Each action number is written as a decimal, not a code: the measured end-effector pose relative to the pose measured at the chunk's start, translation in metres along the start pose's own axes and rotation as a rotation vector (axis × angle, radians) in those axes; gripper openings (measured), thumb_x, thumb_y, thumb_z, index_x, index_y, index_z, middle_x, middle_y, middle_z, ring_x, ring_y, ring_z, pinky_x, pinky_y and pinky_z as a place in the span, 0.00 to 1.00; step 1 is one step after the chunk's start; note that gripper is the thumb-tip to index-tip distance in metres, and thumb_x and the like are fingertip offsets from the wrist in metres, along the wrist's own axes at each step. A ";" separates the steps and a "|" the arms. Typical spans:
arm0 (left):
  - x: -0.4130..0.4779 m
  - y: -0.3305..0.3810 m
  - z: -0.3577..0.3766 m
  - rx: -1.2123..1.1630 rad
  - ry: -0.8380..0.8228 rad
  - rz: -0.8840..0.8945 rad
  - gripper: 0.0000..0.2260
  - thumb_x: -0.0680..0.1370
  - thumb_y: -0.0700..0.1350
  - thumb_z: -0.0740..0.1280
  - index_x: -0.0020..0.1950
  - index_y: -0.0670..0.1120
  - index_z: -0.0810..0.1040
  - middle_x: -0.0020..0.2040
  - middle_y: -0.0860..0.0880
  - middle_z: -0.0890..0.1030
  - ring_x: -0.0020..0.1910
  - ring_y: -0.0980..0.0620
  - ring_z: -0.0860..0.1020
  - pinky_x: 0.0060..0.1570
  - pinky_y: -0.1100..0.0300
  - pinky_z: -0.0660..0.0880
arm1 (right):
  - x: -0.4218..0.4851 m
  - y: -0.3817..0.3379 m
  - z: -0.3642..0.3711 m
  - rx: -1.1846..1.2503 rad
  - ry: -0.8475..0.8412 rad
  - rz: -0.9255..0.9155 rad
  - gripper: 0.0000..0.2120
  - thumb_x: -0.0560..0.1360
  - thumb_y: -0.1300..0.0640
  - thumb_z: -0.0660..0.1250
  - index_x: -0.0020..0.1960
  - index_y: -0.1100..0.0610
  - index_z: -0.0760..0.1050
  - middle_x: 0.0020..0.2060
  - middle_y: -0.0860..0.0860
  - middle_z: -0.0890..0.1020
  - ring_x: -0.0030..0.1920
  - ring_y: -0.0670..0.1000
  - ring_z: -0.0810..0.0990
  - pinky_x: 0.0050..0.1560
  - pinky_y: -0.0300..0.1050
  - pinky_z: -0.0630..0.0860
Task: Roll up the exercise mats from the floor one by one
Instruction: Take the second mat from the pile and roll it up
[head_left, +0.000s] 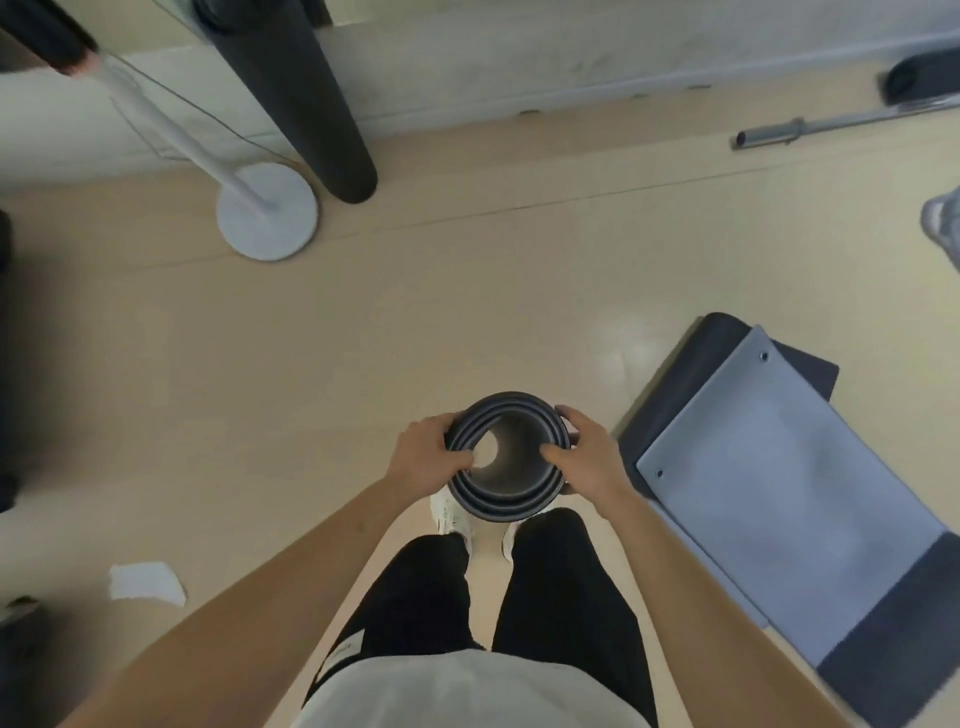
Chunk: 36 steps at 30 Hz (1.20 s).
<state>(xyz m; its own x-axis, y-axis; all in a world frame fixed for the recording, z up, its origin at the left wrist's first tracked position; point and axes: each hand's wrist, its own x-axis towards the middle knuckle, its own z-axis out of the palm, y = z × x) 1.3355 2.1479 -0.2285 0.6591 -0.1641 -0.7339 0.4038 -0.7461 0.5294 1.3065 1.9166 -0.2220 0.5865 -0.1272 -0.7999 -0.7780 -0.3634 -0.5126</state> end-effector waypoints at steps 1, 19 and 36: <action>0.005 0.004 -0.015 0.003 0.018 0.002 0.24 0.70 0.44 0.74 0.66 0.53 0.80 0.44 0.51 0.84 0.41 0.52 0.82 0.37 0.63 0.75 | 0.011 -0.019 -0.001 -0.043 -0.005 -0.020 0.32 0.74 0.56 0.72 0.75 0.42 0.68 0.56 0.50 0.82 0.50 0.54 0.84 0.50 0.57 0.84; 0.209 0.153 -0.247 -0.075 0.275 -0.075 0.26 0.72 0.43 0.73 0.71 0.52 0.77 0.52 0.54 0.85 0.48 0.54 0.81 0.51 0.60 0.76 | 0.229 -0.328 -0.080 -0.152 -0.087 -0.246 0.23 0.75 0.65 0.68 0.66 0.46 0.77 0.43 0.44 0.82 0.44 0.51 0.83 0.46 0.60 0.84; 0.467 0.135 -0.464 0.016 0.355 0.092 0.21 0.76 0.45 0.73 0.69 0.52 0.77 0.54 0.55 0.84 0.50 0.55 0.80 0.50 0.67 0.71 | 0.449 -0.528 0.002 0.096 0.090 -0.107 0.24 0.76 0.68 0.67 0.66 0.47 0.76 0.48 0.55 0.84 0.43 0.58 0.86 0.35 0.57 0.85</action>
<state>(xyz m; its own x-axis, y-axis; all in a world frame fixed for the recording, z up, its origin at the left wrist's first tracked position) 1.9921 2.2700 -0.3028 0.8725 0.0017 -0.4886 0.3246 -0.7494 0.5771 1.9804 2.0533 -0.3109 0.6814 -0.1766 -0.7103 -0.7256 -0.2902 -0.6239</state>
